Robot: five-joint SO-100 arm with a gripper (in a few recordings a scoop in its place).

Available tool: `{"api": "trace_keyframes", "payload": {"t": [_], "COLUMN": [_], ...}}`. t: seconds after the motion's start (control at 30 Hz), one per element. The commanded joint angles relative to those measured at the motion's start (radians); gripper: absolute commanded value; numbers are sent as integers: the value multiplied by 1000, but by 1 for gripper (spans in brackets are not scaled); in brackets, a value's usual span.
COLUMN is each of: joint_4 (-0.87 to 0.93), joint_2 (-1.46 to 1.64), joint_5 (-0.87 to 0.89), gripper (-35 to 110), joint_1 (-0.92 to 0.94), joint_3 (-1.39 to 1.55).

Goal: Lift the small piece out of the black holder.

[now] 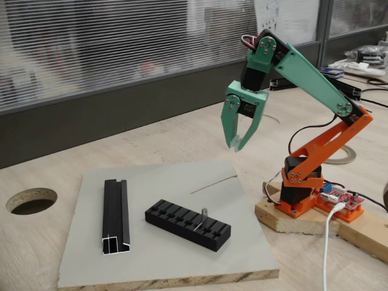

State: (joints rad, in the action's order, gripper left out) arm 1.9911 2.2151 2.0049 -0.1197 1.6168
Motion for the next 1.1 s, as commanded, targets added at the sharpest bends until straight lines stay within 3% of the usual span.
{"api": "trace_keyframes", "payload": {"t": [0.0,0.1,0.63,0.87,1.07], "joint_4": [9,9,3,-167,-334], "joint_2": [-28,-80,-285,-291,-247], "joint_5": [219,298,311,311,311], "gripper": [3,3,3,3,3], "joint_1": [-21,-21,-18,-18,-25], "joint_3": [2,2,2,8,245]}}
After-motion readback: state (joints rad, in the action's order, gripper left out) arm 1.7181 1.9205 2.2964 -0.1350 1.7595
